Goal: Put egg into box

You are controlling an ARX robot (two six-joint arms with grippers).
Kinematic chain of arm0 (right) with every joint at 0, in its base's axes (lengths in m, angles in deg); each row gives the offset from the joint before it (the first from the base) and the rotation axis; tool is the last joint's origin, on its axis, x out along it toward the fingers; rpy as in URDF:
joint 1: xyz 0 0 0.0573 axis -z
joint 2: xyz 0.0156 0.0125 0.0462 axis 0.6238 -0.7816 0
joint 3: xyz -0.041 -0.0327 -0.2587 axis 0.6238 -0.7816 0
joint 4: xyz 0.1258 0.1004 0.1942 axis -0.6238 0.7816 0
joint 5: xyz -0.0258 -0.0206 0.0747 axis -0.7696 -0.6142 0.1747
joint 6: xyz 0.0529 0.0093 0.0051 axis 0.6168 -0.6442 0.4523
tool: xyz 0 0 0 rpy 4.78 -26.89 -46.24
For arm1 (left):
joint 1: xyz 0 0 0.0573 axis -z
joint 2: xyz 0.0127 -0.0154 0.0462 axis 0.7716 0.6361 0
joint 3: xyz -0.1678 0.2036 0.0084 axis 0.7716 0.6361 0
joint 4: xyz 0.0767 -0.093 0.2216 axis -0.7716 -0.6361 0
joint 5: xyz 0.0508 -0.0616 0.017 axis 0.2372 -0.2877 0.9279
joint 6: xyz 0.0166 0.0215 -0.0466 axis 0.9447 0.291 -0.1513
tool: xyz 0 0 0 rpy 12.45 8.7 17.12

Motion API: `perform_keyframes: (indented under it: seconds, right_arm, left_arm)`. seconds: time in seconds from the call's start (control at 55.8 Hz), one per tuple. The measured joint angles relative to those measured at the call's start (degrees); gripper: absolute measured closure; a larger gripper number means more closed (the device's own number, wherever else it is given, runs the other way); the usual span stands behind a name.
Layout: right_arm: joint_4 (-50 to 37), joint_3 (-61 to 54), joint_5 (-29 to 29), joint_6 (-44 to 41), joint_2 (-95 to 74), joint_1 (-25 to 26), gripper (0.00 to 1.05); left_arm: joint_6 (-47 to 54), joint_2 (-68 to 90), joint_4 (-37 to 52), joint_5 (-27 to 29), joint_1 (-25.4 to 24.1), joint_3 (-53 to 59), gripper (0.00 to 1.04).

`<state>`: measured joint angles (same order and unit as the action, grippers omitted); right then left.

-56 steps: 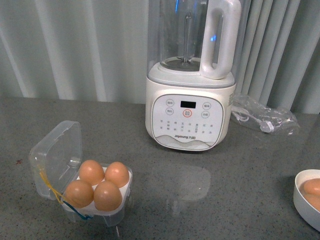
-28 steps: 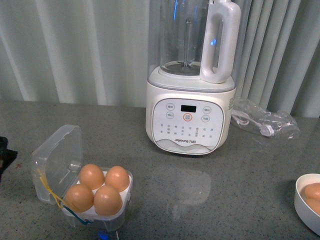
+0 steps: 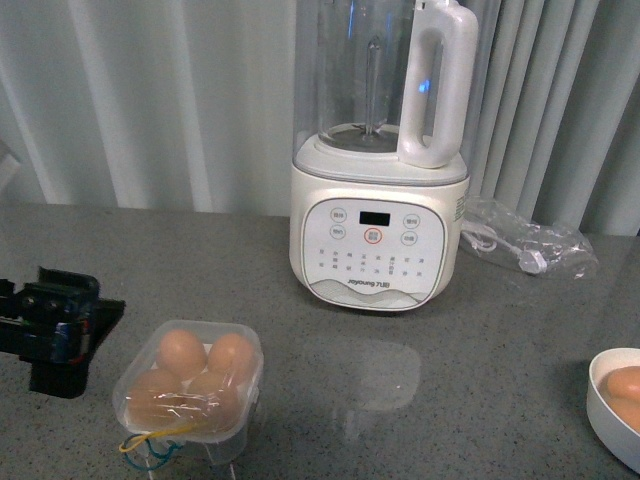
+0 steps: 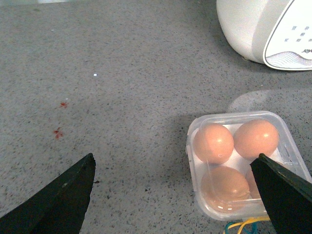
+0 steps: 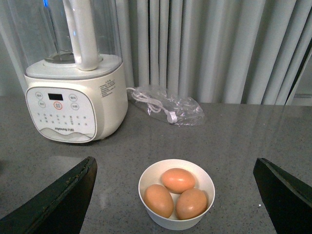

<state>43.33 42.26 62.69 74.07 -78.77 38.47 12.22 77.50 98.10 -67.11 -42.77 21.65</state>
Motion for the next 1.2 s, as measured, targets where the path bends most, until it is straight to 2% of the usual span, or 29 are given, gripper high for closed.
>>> perform_keyframes:
  seconds: [0.09, 0.287, 0.358, 0.412, 0.663, 0.717, 0.824, 0.968, 1.2]
  right_arm:
    - [0.0, 0.0, 0.0, 0.0, 0.0, 0.0, 0.07]
    - [0.0, 0.0, 0.0, 0.0, 0.0, 0.0, 0.07]
    - [0.0, 0.0, 0.0, 0.0, 0.0, 0.0, 0.07]
    - [0.0, 0.0, 0.0, 0.0, 0.0, 0.0, 0.07]
    - [0.0, 0.0, 0.0, 0.0, 0.0, 0.0, 0.07]
    - [0.0, 0.0, 0.0, 0.0, 0.0, 0.0, 0.07]
    - [0.0, 0.0, 0.0, 0.0, 0.0, 0.0, 0.07]
    - [0.0, 0.0, 0.0, 0.0, 0.0, 0.0, 0.07]
    - [0.0, 0.0, 0.0, 0.0, 0.0, 0.0, 0.07]
  left_arm:
    - [-2.9, -7.7, 0.1, -1.0, -0.9, 4.6, 0.07]
    - [-3.7, -20.0, 9.0, -0.5, -0.7, 12.9, 0.08]
    - [-3.9, -20.6, 16.7, 6.4, -0.2, 15.3, 0.2]
    - [-4.0, -21.3, 18.1, 7.4, -0.5, 16.9, 0.29]
    - [-4.4, -29.9, 14.6, 5.4, -3.0, 21.8, 0.72]
    - [-4.4, -32.1, 13.0, 1.8, -5.7, 22.8, 0.82]
    - [-4.5, -35.9, 10.6, 1.4, -7.3, 24.0, 1.0]
    - [-4.7, -37.7, 11.6, 1.2, -7.6, 26.2, 1.01]
    - [-4.6, -48.9, 1.6, 1.1, -7.6, 26.3, 1.01]
